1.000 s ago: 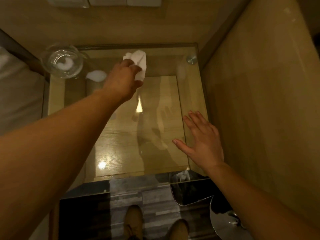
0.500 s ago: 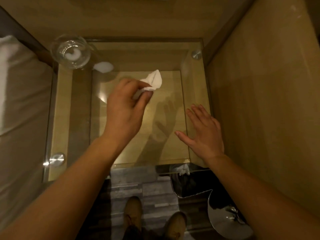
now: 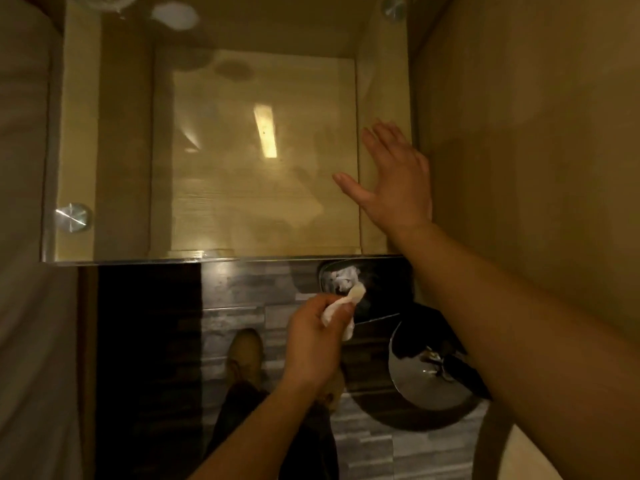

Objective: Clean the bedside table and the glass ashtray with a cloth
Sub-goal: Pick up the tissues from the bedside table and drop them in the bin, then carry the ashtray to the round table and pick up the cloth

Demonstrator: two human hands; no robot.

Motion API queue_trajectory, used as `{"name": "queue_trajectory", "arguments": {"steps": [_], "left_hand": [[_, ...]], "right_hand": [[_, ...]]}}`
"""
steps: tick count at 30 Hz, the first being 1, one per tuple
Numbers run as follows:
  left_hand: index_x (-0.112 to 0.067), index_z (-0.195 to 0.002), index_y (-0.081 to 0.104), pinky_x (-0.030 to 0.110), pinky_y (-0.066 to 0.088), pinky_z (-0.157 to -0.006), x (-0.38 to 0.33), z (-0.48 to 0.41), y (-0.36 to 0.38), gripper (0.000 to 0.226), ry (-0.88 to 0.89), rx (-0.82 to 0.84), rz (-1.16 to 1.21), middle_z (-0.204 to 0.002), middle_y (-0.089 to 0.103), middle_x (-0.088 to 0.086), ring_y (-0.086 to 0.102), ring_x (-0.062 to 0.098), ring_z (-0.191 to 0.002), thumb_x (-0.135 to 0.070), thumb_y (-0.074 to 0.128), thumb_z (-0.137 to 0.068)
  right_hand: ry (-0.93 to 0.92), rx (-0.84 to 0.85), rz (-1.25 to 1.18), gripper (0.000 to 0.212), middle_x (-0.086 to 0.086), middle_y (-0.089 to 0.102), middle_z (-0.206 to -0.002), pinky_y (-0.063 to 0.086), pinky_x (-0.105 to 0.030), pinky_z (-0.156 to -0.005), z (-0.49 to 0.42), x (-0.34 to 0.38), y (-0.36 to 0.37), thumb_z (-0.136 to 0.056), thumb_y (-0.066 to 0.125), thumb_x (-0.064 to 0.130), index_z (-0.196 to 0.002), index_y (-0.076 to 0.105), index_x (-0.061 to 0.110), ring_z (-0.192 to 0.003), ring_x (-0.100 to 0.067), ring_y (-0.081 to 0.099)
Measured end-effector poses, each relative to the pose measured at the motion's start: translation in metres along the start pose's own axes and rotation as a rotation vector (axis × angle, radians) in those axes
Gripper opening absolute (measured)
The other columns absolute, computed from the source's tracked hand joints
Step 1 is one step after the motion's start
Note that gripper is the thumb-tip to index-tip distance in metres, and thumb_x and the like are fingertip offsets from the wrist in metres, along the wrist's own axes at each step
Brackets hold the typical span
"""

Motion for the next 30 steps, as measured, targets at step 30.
{"name": "queue_trajectory", "arguments": {"steps": [30], "left_hand": [[-0.028, -0.112, 0.069, 0.006, 0.041, -0.067, -0.143, 0.049, -0.194, 0.021, 0.265, -0.500, -0.430, -0.098, 0.068, -0.019, 0.063, -0.004, -0.084, -0.042, 0.060, -0.099]], "right_hand": [[0.116, 0.224, -0.343, 0.059, -0.005, 0.057, -0.147, 0.040, -0.043, -0.113, -0.016, 0.075, -0.075, -0.095, 0.062, 0.053, -0.142, 0.056, 0.018, -0.136, -0.024, 0.051]]}}
Point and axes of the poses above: each hand's wrist, its own z-axis away from the middle knuckle, its own y-axis out of the palm, x = y × z, the point moved 6 cm from there along -z, towards the middle knuckle
